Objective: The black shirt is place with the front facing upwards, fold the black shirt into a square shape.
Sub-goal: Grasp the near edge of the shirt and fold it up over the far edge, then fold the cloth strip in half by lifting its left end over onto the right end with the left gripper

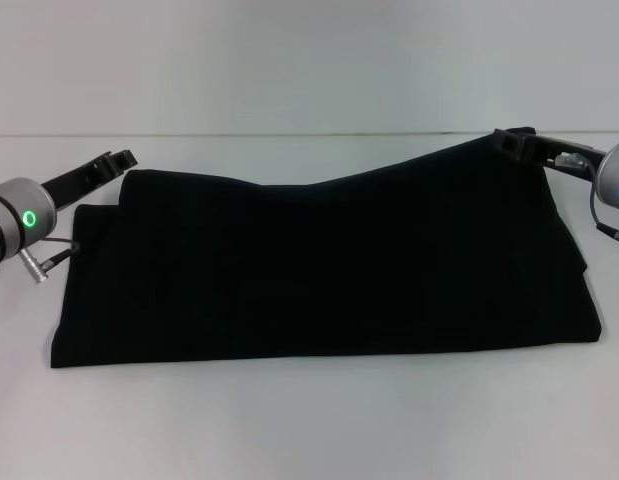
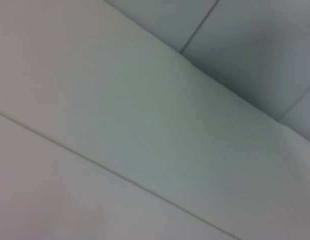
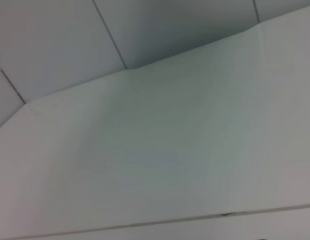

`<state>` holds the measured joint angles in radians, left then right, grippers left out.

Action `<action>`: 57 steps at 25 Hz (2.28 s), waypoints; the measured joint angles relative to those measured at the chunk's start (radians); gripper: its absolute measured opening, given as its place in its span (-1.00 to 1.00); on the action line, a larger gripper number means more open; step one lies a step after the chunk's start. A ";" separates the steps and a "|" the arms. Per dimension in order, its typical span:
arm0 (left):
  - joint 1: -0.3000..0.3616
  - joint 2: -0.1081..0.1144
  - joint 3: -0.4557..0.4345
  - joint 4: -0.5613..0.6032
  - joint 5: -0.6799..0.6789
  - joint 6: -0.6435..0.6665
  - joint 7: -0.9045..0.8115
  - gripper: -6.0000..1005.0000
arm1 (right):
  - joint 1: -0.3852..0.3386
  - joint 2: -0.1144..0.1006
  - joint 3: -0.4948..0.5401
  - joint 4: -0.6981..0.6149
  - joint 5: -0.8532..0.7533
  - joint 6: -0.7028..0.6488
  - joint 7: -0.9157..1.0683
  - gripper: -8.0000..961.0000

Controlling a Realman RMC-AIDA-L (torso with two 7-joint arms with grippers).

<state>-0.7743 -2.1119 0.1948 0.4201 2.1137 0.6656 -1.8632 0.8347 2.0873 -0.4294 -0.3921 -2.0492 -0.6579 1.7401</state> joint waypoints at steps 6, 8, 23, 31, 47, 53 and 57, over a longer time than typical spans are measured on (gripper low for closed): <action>0.002 0.000 0.004 -0.004 -0.045 -0.005 0.012 -0.29 | -0.020 0.000 0.010 0.007 0.042 0.011 -0.012 -0.26; 0.013 0.003 0.004 -0.004 -0.059 0.032 0.013 -0.24 | -0.035 -0.003 0.010 0.008 0.082 0.012 -0.011 -0.15; 0.162 0.047 -0.001 -0.012 -0.254 0.559 0.123 0.12 | -0.080 -0.048 0.003 0.059 0.184 -0.043 0.108 0.36; 0.190 0.052 0.001 -0.012 -0.266 0.633 0.118 0.53 | -0.139 -0.062 0.036 0.048 0.205 -0.074 0.170 0.52; 0.235 0.242 0.363 0.108 -0.098 0.783 -0.481 0.89 | -0.253 -0.025 -0.146 -0.076 0.124 -0.669 -0.528 0.77; 0.280 0.259 0.355 0.177 -0.004 0.864 -0.703 0.88 | -0.272 0.004 -0.172 -0.052 0.118 -0.719 -0.782 0.95; 0.308 0.253 0.355 0.171 0.044 0.885 -0.795 0.87 | -0.271 0.003 -0.223 -0.050 0.117 -0.700 -0.813 0.98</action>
<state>-0.4659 -1.8590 0.5493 0.5912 2.1574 1.5502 -2.6584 0.5635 2.0901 -0.6525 -0.4417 -1.9320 -1.3575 0.9275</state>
